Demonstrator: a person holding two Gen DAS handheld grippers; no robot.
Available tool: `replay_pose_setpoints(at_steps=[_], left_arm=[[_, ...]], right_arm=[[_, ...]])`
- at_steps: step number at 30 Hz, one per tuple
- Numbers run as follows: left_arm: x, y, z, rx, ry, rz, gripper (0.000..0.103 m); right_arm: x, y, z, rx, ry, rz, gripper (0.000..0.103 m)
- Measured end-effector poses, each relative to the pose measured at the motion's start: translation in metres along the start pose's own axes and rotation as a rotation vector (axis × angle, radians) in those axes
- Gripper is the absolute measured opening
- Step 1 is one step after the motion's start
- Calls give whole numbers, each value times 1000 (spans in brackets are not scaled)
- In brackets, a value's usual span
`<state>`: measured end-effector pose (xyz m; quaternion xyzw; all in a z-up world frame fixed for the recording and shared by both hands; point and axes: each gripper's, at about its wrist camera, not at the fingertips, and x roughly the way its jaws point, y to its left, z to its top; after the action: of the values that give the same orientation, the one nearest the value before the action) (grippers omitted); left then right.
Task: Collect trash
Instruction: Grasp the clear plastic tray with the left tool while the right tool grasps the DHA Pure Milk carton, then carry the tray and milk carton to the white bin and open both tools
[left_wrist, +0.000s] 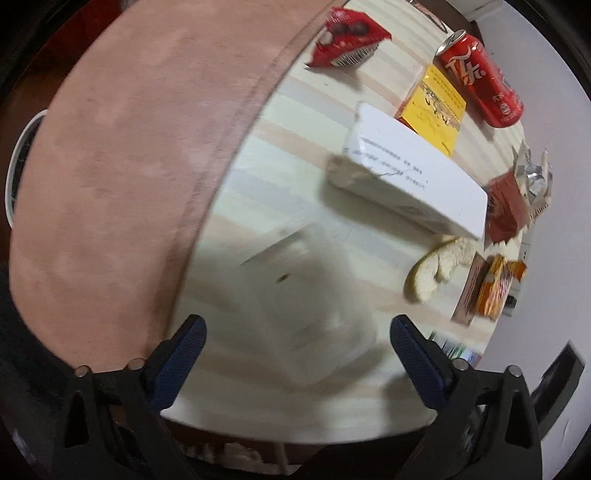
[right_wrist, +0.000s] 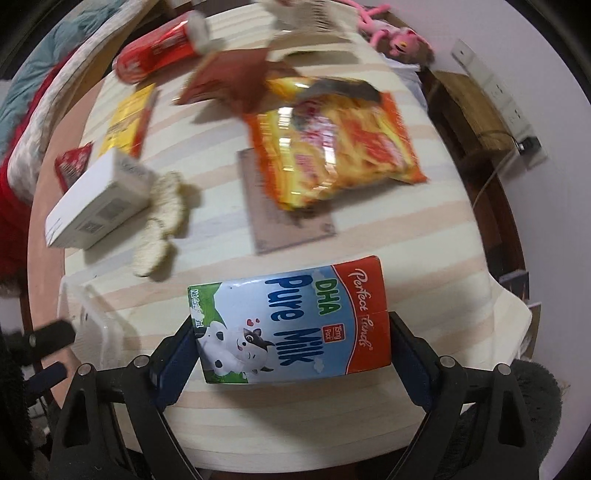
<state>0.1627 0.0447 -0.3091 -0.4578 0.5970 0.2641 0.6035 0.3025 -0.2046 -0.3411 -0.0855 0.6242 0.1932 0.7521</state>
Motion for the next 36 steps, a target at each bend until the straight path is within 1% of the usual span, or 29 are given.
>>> replay_pose_setpoints(at_steps=[1, 2, 3, 5, 7, 8, 10, 11, 12, 13, 15, 17, 20, 22, 24, 26, 27, 29, 30, 31, 32, 34, 36], left_arm=[[4, -3, 0, -1, -10, 29, 92], [8, -1, 2, -1, -20, 46, 82], [9, -4, 0, -1, -35, 68, 81], [7, -8, -4, 23, -56, 101, 74], [7, -16, -13, 103, -71, 140, 68], [6, -19, -17, 131, -75, 155, 62], [5, -30, -29, 258, -101, 209, 60], [3, -33, -35, 319, -124, 262, 60], [0, -33, -40, 376, -145, 304, 60], [-1, -34, -43, 409, -154, 325, 60], [-1, -35, -49, 470, -189, 380, 59], [1, -31, -51, 487, -196, 373, 60], [1, -30, -52, 469, -197, 351, 59], [-5, -28, -58, 465, -217, 350, 58], [-11, -26, -63, 463, -239, 356, 57], [-20, -15, -62, 467, -265, 359, 56], [-23, -17, -60, 472, -285, 363, 56], [-38, -21, -79, 492, -357, 373, 56], [-47, -22, -83, 500, -381, 376, 56], [-61, -23, -92, 516, -429, 379, 56], [-70, -23, -97, 522, -454, 381, 56], [-99, -19, -109, 532, -528, 374, 56], [-124, -6, -107, 529, -581, 356, 56]], right_arm=[[-1, -6, -1, 2, 12, 11, 95], [2, -8, -1, -4, 25, 35, 99], [-1, -10, -1, -14, 20, 48, 103], [-2, -11, -1, -23, 23, 49, 103], [-9, -17, 1, -27, 19, 66, 103], [-8, -17, 1, -33, 19, 64, 103], [-8, -16, -1, -42, 6, 58, 103], [-7, -15, -1, -51, 0, 49, 103], [-10, -6, 1, -57, -3, 39, 103], [-10, -10, 0, -62, -8, 33, 103], [-9, -2, 1, -78, -14, 10, 103], [-14, -4, 1, -83, -13, 1, 103], [-8, -3, 4, -83, -18, -18, 103], [-9, 1, 3, -89, -34, -28, 94], [-9, 5, 1, -103, -44, -40, 94], [-13, 7, -2, -119, -55, -46, 94], [-15, 10, -4, -125, -61, -52, 94], [-25, 14, -10, -138, -83, -55, 94], [-31, 15, -12, -143, -97, -51, 94], [-37, 19, -17, -149, -111, -47, 94], [-45, 23, -20, -161, -128, -45, 94], [-59, 29, -22, -188, -161, -38, 94], [-78, 41, -29, -221, -194, -21, 94]])
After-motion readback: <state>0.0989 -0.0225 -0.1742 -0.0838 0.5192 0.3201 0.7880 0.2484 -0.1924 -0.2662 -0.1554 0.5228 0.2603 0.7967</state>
